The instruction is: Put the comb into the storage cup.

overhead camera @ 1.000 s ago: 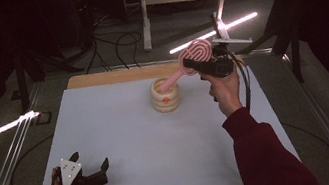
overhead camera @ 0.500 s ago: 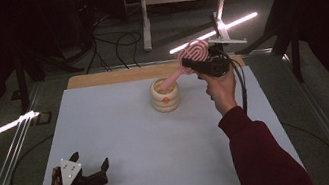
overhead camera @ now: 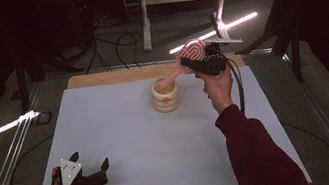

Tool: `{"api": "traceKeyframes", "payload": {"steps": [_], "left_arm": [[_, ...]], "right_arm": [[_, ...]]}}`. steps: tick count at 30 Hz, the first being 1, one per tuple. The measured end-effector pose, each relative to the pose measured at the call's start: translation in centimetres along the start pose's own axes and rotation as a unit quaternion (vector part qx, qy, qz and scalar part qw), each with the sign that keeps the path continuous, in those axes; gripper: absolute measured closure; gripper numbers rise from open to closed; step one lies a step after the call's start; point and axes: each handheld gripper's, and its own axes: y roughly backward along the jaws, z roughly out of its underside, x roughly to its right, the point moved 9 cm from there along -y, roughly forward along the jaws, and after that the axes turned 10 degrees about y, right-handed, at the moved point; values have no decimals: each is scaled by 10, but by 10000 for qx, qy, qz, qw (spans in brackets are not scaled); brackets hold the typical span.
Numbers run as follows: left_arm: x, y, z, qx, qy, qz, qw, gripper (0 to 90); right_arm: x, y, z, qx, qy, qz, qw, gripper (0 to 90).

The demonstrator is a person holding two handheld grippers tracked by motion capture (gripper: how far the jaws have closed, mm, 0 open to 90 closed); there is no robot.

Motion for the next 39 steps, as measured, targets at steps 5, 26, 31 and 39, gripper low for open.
{"api": "traceKeyframes", "payload": {"steps": [5,26,31,39], "left_arm": [[0,0,0,1,-1,0,10000,5],[-1,0,0,1,-10,-13,10000,6],[-1,1,0,8,3,-14,10000,6],[-2,1,0,9,3,-13,10000,6]], "right_arm": [[0,-2,-3,0,32,34,10000,639],[-2,-20,4,-130,91,107,9998,639],[-1,-23,7,-157,61,126,9998,639],[-2,-30,14,-231,71,155,9996,639]]}}
